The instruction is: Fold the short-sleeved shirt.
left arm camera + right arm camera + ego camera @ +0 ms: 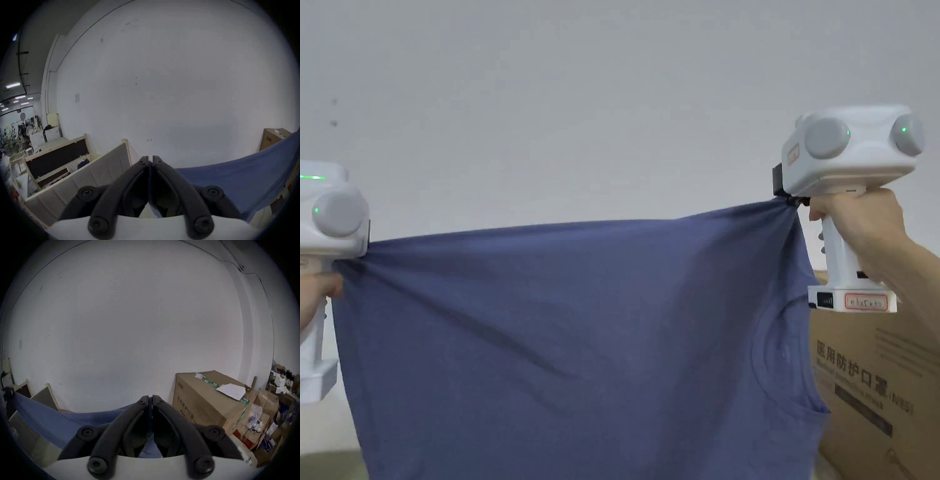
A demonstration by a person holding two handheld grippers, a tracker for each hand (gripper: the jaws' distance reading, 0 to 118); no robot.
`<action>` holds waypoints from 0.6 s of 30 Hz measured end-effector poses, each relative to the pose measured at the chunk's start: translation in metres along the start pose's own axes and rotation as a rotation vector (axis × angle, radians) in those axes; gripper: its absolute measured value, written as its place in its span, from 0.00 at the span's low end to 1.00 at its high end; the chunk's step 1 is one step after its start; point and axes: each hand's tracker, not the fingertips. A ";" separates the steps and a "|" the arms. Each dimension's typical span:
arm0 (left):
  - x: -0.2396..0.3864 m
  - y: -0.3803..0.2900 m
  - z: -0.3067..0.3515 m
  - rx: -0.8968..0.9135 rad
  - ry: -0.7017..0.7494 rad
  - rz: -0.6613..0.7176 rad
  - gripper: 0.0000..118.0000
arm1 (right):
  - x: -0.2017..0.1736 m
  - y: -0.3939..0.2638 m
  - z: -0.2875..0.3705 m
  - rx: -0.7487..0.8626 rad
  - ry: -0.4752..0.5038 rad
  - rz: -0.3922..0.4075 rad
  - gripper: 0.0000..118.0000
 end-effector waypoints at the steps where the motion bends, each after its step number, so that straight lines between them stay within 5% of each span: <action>1: 0.002 -0.008 -0.002 0.014 0.004 0.015 0.02 | 0.001 -0.009 -0.003 -0.008 0.003 -0.012 0.03; 9: 0.040 -0.118 -0.047 -0.102 -0.010 -0.076 0.02 | 0.009 -0.125 -0.070 -0.210 0.000 -0.006 0.03; 18: 0.096 -0.325 -0.116 -0.458 -0.031 -0.187 0.02 | 0.007 -0.333 -0.173 -0.562 -0.030 0.036 0.03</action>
